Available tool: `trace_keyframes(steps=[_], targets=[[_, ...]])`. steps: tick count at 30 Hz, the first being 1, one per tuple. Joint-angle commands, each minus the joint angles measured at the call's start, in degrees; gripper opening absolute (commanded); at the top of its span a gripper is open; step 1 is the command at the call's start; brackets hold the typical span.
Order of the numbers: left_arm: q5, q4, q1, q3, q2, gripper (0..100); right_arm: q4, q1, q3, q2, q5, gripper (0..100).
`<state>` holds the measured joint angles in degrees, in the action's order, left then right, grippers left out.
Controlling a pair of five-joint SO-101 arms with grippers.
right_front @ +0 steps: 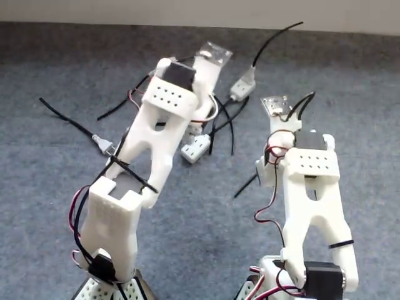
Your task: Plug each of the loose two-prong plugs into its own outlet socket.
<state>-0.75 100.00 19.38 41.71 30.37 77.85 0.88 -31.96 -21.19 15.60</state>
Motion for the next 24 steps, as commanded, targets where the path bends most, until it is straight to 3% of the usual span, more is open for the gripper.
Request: trace_keyframes(steps=[1, 5, 17, 24], targets=[[0.4, 0.4, 3.2, -5.5, -4.7, 1, -0.7, 0.4, 0.0, -0.1, 0.2, 0.7], [0.4, -0.2, 2.1, -8.8, -8.5, 1, -0.7, 0.4, 0.0, 0.0, 0.2, 0.7], [3.5, -12.9, 0.5, -16.6, -8.7, 1, -0.7, 0.5, 0.0, 0.0, 0.2, 0.7], [3.5, -13.4, 1.4, -16.7, -8.7, 1, -0.7, 0.5, 0.0, 0.0, 0.2, 0.7]])
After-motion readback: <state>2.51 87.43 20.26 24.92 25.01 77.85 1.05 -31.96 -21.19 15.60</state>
